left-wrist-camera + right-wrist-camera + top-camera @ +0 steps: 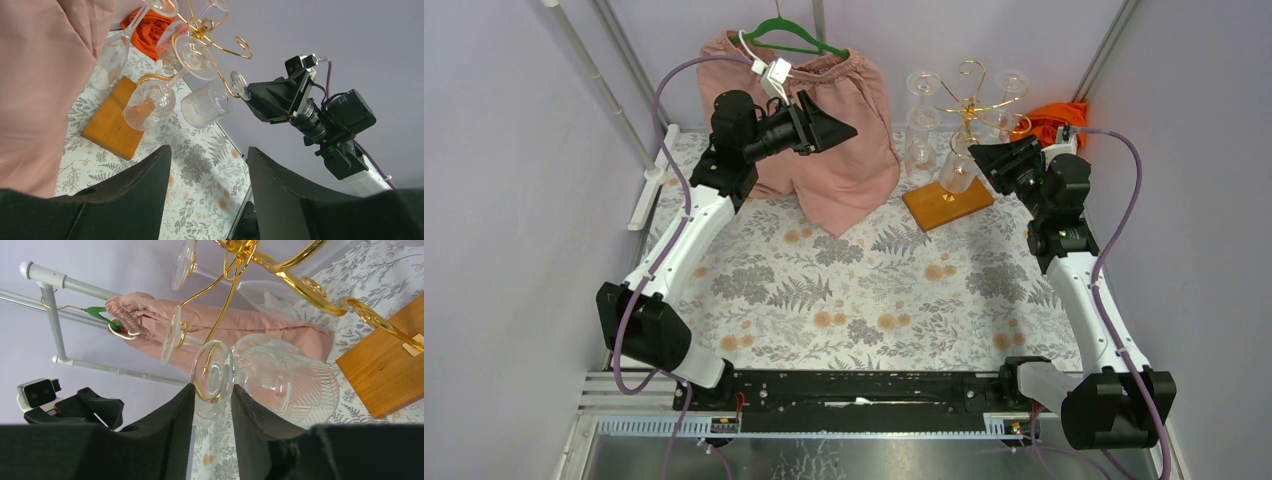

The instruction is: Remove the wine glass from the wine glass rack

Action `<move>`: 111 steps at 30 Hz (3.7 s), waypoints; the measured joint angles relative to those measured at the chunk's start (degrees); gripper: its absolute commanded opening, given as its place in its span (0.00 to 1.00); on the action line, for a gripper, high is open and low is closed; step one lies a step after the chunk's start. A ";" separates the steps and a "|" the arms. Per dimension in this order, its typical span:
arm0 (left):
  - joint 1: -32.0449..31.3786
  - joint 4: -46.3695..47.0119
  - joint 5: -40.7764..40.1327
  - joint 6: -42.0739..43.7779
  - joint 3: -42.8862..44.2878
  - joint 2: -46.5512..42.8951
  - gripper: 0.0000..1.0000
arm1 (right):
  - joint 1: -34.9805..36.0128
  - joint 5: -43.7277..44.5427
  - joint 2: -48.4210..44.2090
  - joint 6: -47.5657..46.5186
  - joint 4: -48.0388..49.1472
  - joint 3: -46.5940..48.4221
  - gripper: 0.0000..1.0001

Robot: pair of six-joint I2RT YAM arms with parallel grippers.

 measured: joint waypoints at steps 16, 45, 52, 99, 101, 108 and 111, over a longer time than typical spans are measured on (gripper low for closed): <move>0.00 0.00 -0.02 0.00 0.00 0.02 0.65 | -0.22 1.22 -0.13 0.00 -1.14 -0.11 0.27; 0.02 -0.04 -0.02 0.00 -0.63 0.00 0.65 | -0.24 -0.66 0.15 6.64 -9.70 5.70 0.00; 0.02 -0.09 -0.04 0.04 -0.63 0.00 0.65 | -0.24 -2.91 2.27 9.20 -8.92 5.68 0.00; 0.02 -1.79 -1.11 1.79 -0.63 0.15 0.66 | -0.98 -2.12 10.05 9.94 -2.97 10.43 0.00; 0.02 -1.79 -1.11 1.79 -0.63 0.22 0.66 | -1.49 -1.88 10.03 9.73 -3.54 10.43 0.00; 0.02 -1.81 -1.11 1.79 -0.63 0.52 0.66 | -3.67 -1.27 8.46 9.51 -4.66 10.34 0.00; 0.02 -1.81 -1.14 1.79 -0.63 0.76 0.66 | -4.04 -0.94 7.61 9.49 -4.66 10.34 0.00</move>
